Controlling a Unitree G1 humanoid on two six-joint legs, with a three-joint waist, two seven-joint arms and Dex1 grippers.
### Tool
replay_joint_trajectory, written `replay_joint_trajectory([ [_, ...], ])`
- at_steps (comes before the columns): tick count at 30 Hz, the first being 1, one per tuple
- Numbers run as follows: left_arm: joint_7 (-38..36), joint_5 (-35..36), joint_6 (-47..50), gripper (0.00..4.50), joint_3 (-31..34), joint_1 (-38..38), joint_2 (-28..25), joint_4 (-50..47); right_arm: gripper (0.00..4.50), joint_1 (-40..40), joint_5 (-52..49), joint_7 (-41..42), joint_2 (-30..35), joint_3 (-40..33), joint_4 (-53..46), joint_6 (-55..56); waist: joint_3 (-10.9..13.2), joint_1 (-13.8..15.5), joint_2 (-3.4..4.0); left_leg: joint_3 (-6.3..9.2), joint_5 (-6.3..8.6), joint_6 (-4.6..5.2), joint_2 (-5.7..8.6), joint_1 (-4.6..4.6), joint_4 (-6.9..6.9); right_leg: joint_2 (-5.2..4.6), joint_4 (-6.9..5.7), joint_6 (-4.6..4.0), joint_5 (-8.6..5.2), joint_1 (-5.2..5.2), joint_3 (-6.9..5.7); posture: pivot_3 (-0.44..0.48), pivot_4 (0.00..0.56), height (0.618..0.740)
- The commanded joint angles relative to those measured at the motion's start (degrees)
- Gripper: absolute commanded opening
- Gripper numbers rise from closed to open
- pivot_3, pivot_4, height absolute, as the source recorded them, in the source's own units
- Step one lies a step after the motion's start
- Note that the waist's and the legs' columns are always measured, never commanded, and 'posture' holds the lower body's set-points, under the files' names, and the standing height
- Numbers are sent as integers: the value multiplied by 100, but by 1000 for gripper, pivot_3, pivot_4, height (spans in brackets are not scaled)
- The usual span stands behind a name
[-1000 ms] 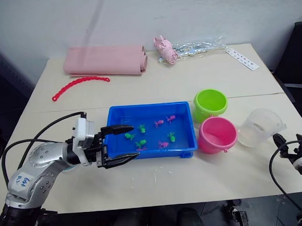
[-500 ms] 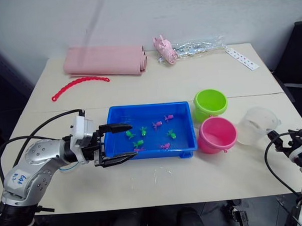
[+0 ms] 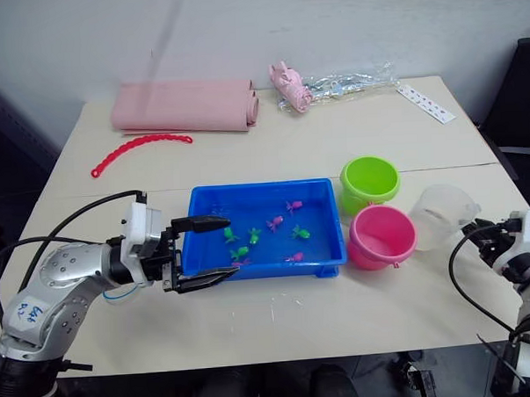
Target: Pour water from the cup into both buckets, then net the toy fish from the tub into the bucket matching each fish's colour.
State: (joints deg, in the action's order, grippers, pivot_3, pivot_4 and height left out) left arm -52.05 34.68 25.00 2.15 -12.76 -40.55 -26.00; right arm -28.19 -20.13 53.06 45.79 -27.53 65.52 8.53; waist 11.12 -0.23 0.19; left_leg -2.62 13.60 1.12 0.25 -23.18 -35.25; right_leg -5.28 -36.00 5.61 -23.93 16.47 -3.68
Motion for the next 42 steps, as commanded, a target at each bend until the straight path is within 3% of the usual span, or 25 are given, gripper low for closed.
replay_joint_trajectory([
  [1,3,-32,-81,4500,156,13,-11,12,1172,-25,-10,153,166,-15,-64,79,0,2,0,0,0,0,0,0,0,0,0,0,0,0,0,0,150,740],
  [19,-132,-121,-104,4500,120,-77,-42,179,1172,-174,73,-17,68,9,58,218,1,2,-1,0,0,0,0,-1,-1,-1,0,0,0,0,0,0,150,740],
  [20,-139,-125,-108,4500,123,-72,-43,179,625,-184,68,-17,63,4,66,230,1,3,-1,0,0,0,0,-1,-1,-1,0,0,0,0,0,0,150,740],
  [22,-151,-134,-114,4500,130,-63,-45,183,49,-202,65,-27,62,-2,83,247,1,2,-1,0,0,0,0,-1,-1,-1,0,0,0,0,0,0,150,740],
  [36,-122,-157,-155,4500,150,75,-1,180,49,-83,-192,56,47,-207,-68,147,1,11,-2,0,0,0,0,-1,-1,-1,0,0,0,0,0,0,150,740],
  [42,-107,-110,-135,4500,185,138,-8,128,49,156,-477,43,116,-429,-581,75,2,13,-2,0,1,1,0,-2,-1,-2,0,0,0,0,-1,0,150,740],
])
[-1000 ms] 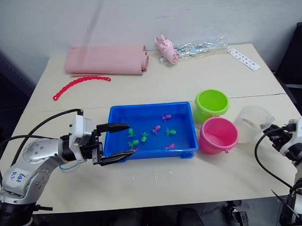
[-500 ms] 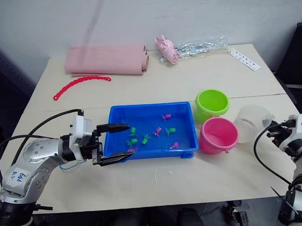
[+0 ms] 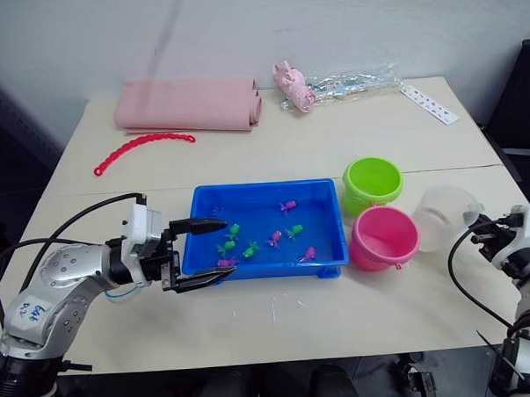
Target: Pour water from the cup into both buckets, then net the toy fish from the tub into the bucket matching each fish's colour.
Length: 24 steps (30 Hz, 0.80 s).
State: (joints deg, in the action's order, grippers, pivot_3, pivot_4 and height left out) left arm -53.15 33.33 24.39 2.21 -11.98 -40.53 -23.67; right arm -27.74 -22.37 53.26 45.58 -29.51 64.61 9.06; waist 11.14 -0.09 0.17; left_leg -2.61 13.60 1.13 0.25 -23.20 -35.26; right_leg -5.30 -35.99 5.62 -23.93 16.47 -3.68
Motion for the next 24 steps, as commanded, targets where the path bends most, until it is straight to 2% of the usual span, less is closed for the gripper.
replay_joint_trajectory([
  [1,-4,45,-64,4500,185,58,-14,-117,49,181,-308,55,166,-281,-692,-11,1,-2,1,0,0,0,0,0,0,0,0,0,0,0,0,0,150,740],
  [8,-78,218,19,4500,-14,-177,169,-115,49,979,-465,126,461,-479,-2383,-291,4,18,8,0,1,1,0,-2,1,-1,0,0,0,1,-1,0,150,740],
  [14,-174,19,-123,4500,-345,-443,526,186,49,1687,-454,-216,624,-774,-3882,-594,4,22,8,0,1,1,0,-2,-1,0,-1,3,1,1,-2,0,150,740],
  [24,-212,-105,-223,4500,-576,-638,934,520,49,2565,-70,-1080,496,-1018,-5530,-707,5,23,6,0,1,2,1,-2,0,0,-2,4,2,1,-3,0,150,740],
])
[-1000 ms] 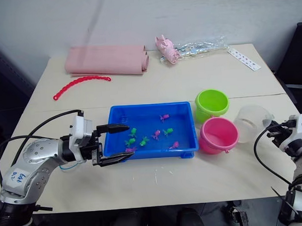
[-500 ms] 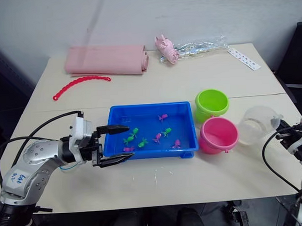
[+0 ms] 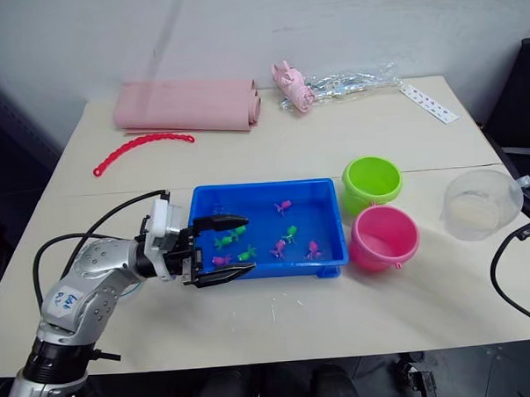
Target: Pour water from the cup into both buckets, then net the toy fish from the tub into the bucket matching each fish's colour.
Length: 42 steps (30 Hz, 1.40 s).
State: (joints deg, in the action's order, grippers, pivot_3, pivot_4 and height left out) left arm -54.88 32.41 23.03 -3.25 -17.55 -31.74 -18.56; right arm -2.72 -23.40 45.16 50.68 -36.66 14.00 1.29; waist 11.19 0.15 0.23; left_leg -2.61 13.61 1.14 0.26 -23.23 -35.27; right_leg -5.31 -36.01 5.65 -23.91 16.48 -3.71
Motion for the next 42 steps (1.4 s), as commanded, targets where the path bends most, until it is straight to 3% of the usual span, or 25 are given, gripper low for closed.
replay_joint_trajectory([
  [1,-50,-18,-86,4500,-46,-89,77,20,49,106,98,-376,-44,-296,-562,84,0,-1,0,0,0,0,0,0,0,0,0,0,0,0,0,0,150,740],
  [7,-72,-105,-167,4500,-70,-153,188,118,49,214,426,-786,-174,-186,-946,172,0,1,0,0,0,0,1,0,0,0,0,0,0,0,0,0,150,740],
  [23,-8,-295,-399,4500,-200,-436,605,388,49,103,1297,-1012,-291,253,-775,1660,0,34,0,1,-1,1,2,0,-1,0,-3,1,1,1,0,0,150,740],
  [42,-30,-366,-466,4500,-252,-386,632,379,49,98,2342,-1657,-287,674,-840,2761,0,41,0,2,-1,1,2,0,-2,-1,-4,1,1,1,-1,0,150,740],
])
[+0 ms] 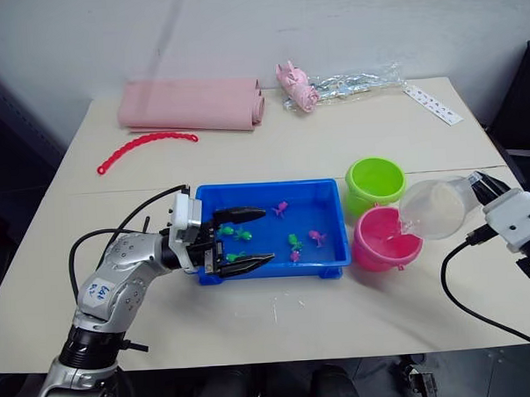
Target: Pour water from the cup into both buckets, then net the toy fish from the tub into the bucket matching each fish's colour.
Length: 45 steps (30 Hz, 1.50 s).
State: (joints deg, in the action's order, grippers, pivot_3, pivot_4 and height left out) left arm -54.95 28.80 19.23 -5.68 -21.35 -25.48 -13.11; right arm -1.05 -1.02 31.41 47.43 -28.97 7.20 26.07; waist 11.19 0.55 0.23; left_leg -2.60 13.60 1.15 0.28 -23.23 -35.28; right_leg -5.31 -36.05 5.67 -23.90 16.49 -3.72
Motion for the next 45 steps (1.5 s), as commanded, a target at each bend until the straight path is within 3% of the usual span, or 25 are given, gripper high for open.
replay_joint_trajectory([
  [1,-18,-5,-84,4500,-9,-7,10,-163,49,-70,175,-335,39,-95,-157,325,0,0,0,0,0,0,0,0,0,0,0,0,0,0,0,0,150,740],
  [29,-23,-78,-120,4500,-10,21,6,-154,49,-46,1307,-1487,146,-6,46,1243,0,-46,0,1,-1,0,0,0,0,0,-3,0,0,0,0,0,150,740],
  [38,-53,-102,-150,4500,33,12,-45,-103,49,-122,849,-1260,100,145,5,902,0,-47,0,2,-1,0,0,0,0,0,-4,0,0,0,0,0,150,740],
  [45,-46,-111,-169,4500,107,39,-112,-94,49,-25,-751,-522,-105,50,-333,-82,0,-45,0,2,-1,2,0,0,-1,0,-7,0,0,0,0,0,150,740],
])
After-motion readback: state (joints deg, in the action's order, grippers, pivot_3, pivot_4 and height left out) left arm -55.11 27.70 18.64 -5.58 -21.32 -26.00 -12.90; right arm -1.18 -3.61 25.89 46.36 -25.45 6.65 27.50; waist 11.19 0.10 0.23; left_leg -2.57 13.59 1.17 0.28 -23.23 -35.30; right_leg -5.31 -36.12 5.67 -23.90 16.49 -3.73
